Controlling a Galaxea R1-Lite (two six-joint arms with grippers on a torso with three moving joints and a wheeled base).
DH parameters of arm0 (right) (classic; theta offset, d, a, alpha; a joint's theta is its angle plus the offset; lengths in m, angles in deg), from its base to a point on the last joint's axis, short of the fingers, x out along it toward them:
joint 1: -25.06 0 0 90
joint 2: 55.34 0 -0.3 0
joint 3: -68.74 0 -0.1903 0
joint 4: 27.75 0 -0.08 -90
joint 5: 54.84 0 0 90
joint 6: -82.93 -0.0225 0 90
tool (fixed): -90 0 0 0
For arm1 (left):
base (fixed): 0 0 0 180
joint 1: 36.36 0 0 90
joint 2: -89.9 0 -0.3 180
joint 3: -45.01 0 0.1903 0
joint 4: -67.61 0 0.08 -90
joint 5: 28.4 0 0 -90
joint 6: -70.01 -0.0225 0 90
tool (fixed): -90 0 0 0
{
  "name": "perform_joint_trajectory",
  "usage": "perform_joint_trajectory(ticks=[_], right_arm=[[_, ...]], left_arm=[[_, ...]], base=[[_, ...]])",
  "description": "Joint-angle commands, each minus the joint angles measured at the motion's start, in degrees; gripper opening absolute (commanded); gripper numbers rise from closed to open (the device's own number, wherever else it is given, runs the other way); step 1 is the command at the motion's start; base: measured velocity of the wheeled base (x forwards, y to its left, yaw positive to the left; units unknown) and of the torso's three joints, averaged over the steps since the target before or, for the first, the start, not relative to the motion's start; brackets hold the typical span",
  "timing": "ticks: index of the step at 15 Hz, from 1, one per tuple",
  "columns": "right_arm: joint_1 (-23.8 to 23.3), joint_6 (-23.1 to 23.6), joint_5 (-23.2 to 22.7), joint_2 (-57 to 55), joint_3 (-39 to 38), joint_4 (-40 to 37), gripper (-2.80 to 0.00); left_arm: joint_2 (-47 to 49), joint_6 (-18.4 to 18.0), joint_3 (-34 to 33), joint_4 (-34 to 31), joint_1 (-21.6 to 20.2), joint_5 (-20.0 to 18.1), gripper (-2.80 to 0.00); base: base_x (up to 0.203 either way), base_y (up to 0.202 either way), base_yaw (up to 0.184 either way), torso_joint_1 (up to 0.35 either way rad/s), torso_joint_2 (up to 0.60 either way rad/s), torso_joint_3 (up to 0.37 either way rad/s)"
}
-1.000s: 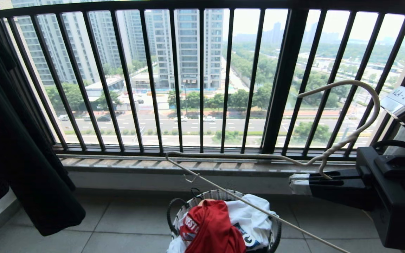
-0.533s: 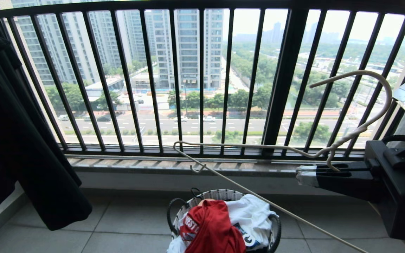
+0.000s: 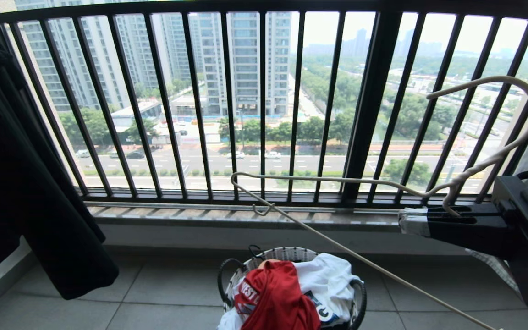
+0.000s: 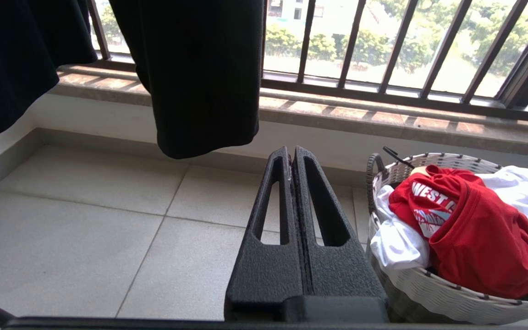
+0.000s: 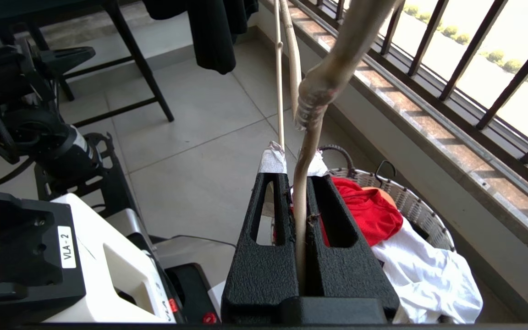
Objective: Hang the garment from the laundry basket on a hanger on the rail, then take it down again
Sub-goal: Pick up clothes from the basket
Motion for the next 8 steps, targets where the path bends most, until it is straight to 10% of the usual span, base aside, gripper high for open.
perform_joint_trajectory(ticks=[1, 8], right_arm=[[-0.5, 0.1, -0.2, 0.8, 0.1, 0.1, -2.80], [-0.7, 0.1, -0.2, 1.5, 0.3, 0.1, -2.80]], left_arm=[[0.0, 0.0, 0.0, 0.0, 0.0, 0.1, -2.80], [0.0, 0.1, 0.0, 0.0, 0.0, 0.1, -2.80]], base=[[0.000, 0.000, 0.000, 0.000, 0.00, 0.000], [0.000, 0.000, 0.000, 0.000, 0.00, -0.114]])
